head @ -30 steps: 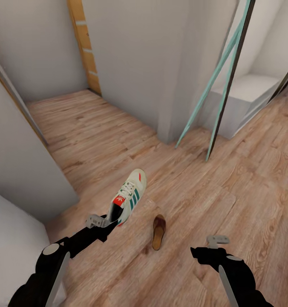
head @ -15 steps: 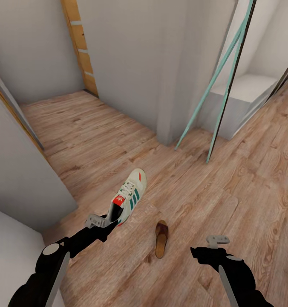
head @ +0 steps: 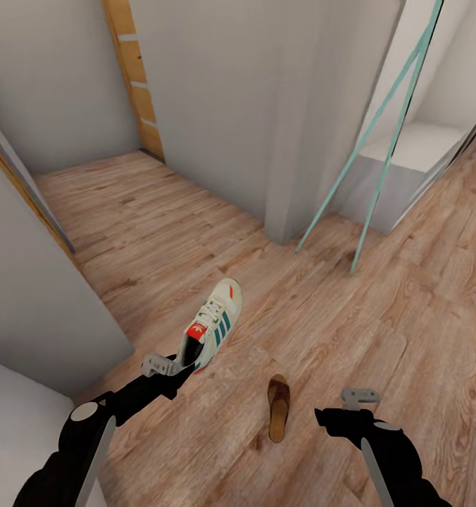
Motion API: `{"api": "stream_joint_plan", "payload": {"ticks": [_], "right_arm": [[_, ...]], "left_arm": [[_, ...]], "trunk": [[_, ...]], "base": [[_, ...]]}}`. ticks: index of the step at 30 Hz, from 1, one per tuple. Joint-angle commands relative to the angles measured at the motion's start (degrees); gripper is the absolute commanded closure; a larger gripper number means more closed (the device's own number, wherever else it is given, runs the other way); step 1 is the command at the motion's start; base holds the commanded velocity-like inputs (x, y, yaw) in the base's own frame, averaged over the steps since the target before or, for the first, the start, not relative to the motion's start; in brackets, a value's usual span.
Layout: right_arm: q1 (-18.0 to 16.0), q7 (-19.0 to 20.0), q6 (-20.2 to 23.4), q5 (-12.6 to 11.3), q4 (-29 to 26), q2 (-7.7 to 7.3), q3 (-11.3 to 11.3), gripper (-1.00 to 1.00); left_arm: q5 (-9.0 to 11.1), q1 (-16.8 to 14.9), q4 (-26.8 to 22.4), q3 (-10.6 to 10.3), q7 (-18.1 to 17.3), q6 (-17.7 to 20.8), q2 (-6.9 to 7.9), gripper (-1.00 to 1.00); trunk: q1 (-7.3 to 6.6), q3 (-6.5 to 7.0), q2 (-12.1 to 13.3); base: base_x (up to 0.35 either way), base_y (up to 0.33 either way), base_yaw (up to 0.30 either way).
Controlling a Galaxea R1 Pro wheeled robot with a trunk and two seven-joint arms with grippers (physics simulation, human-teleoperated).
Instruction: Pick up the two gym shoes and the two sandals from the corridor floor and place them onto the hallstand (shoe rack) in the corridor, making sure they are on the rack and not on the floor. Arrange them so the two gym shoes are next to each other and the two sandals are next to each other.
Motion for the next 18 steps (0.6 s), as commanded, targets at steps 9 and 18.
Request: {"api": "stream_joint_plan", "payload": {"ticks": [9,18], "right_arm": [[0.0,0.1,0.3,0.0,-0.1,0.00,0.0,-1.00],[0.0,0.1,0.3,0.0,-0.1,0.00,0.1,-1.00]], "left_arm": [[0.0,0.0,-0.1,0.1,-0.3,0.4,-0.02,1.00],[0.0,0.0,-0.1,0.1,-0.3,0.4,-0.02,1.00]], "trunk": [[-0.01,-0.04,0.0],[-0.01,-0.04,0.0]], "base": [[0.003,0.003,-0.160],[0.021,0.060,-0.098]]}}
